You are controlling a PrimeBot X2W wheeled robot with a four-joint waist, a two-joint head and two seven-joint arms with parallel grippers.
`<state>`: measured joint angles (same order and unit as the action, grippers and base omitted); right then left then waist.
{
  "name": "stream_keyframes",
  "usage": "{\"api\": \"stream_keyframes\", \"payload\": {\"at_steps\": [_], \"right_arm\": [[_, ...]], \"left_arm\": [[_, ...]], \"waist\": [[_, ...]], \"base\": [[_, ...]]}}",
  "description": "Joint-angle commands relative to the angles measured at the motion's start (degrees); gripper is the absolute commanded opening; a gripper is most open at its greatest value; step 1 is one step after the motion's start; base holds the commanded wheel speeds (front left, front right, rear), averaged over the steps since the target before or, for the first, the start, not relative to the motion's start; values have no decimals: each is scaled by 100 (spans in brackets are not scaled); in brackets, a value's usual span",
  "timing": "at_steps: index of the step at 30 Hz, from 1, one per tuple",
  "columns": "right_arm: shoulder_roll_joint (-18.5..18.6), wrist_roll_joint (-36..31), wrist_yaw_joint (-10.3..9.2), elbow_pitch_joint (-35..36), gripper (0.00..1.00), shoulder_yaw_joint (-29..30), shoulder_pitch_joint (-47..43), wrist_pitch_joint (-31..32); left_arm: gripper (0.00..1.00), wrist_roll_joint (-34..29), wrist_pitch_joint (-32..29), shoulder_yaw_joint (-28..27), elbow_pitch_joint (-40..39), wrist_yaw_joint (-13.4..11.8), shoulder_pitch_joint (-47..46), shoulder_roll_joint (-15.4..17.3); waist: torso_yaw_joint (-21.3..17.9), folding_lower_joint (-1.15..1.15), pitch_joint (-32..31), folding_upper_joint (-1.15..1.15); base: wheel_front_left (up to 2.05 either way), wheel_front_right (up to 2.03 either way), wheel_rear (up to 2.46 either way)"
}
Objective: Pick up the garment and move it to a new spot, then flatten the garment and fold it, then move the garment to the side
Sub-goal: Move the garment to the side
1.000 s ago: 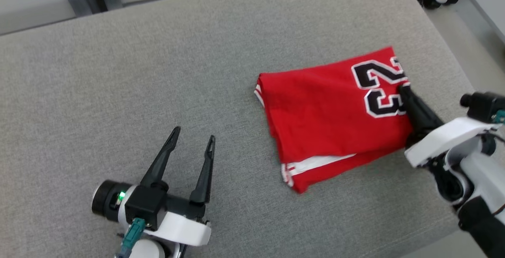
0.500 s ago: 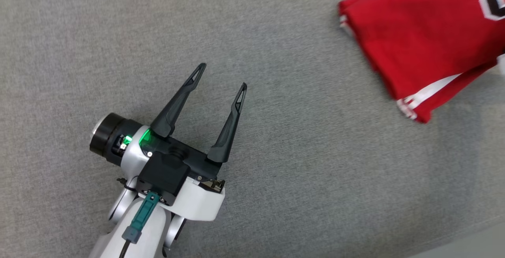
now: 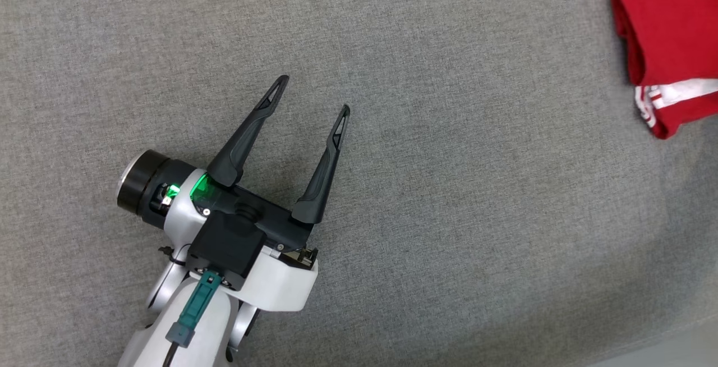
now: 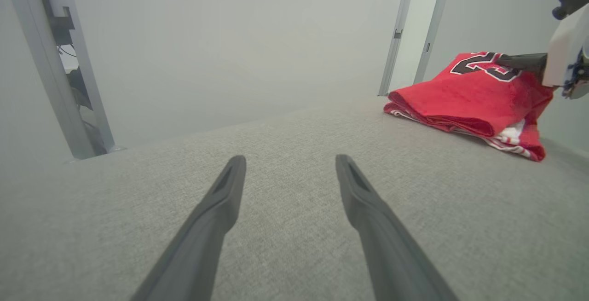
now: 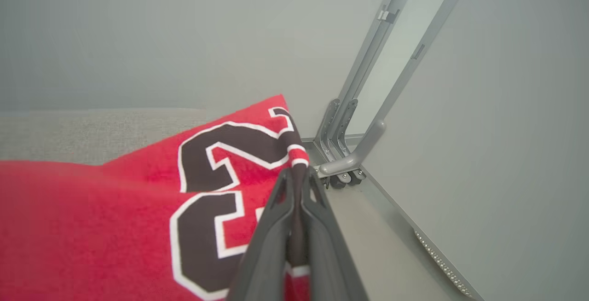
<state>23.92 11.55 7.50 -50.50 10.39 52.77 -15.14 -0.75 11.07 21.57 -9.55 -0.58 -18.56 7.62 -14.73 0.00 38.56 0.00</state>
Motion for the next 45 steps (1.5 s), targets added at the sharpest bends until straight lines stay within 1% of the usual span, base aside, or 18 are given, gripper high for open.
{"api": "stream_keyframes", "payload": {"at_steps": [1,3,6,7,8,9,11,13,15,17,19,21,25,26,31,34,38,45], "right_arm": [[-86,-243,-2,11,0,191,75,-9],[-205,-616,-2,69,0,509,92,-9],[-338,-1092,-2,72,0,793,128,-9],[-362,-1263,-2,61,35,880,136,-9],[-363,-1456,-2,87,98,985,140,-9],[-361,-1946,-2,239,100,1260,87,-9],[-549,-2400,-2,525,100,1501,-18,-8],[-847,-2618,-2,818,100,1582,-105,-8],[-1083,-2674,-2,1108,100,1500,-232,-9],[-1313,-2417,-2,1234,100,1317,-364,-9],[-1554,-2026,-2,1359,100,956,-559,-8],[-1566,-1655,-3,1469,100,684,-767,-8],[-1717,-956,-2,1715,100,101,-1188,-9],[-1717,-956,-2,1715,100,101,-1188,-9],[-1710,-284,-2,2225,100,-630,-1745,-9],[-1725,-54,-2,2582,100,-1025,-2109,-9],[-1762,77,-2,3082,100,-1319,-2621,-9],[-1885,57,-2,3837,100,-1557,-3534,-9]], "left_arm": [[100,28,-27,-8,34,-4,-81,40],[100,47,-25,-7,26,4,-83,53],[100,81,-26,5,27,12,-80,68],[100,85,-24,13,33,12,-83,66],[100,82,-27,24,35,12,-91,60],[100,91,-18,44,43,-8,-101,38],[100,121,14,49,53,-54,-75,9],[100,176,59,37,87,-82,-10,-20],[100,245,104,27,156,-121,52,-57],[100,360,160,14,239,-156,97,-117],[100,512,212,-18,332,-216,180,-192],[100,682,258,-72,442,-264,254,-234],[100,1007,337,-270,640,-411,436,-317],[100,1007,337,-270,640,-411,436,-317],[100,1330,391,-520,831,-583,678,-381],[100,1447,402,-665,957,-676,813,-386],[100,1544,410,-814,1091,-751,946,-407],[100,1555,412,-995,1192,-670,1272,-441]], "waist": [[7,0,4,0],[26,0,2,0],[81,0,-3,0],[104,0,-10,0],[129,0,-16,0],[188,0,-46,0],[235,0,-105,0],[278,0,-205,0],[328,0,-351,0],[392,0,-533,0],[469,0,-735,0],[560,0,-942,0],[723,0,-1339,0],[723,0,-1339,0],[927,0,-1817,0],[1017,0,-2091,0],[1104,0,-2425,0],[1167,0,-2838,0]], "base": [[0,0,0],[0,0,0],[0,0,0],[0,0,0],[0,0,0],[0,0,0],[0,0,0],[0,0,0],[0,0,0],[0,0,0],[0,0,0],[0,0,0],[0,0,0],[0,0,0],[0,0,0],[0,0,0],[0,0,0],[0,0,0]]}}
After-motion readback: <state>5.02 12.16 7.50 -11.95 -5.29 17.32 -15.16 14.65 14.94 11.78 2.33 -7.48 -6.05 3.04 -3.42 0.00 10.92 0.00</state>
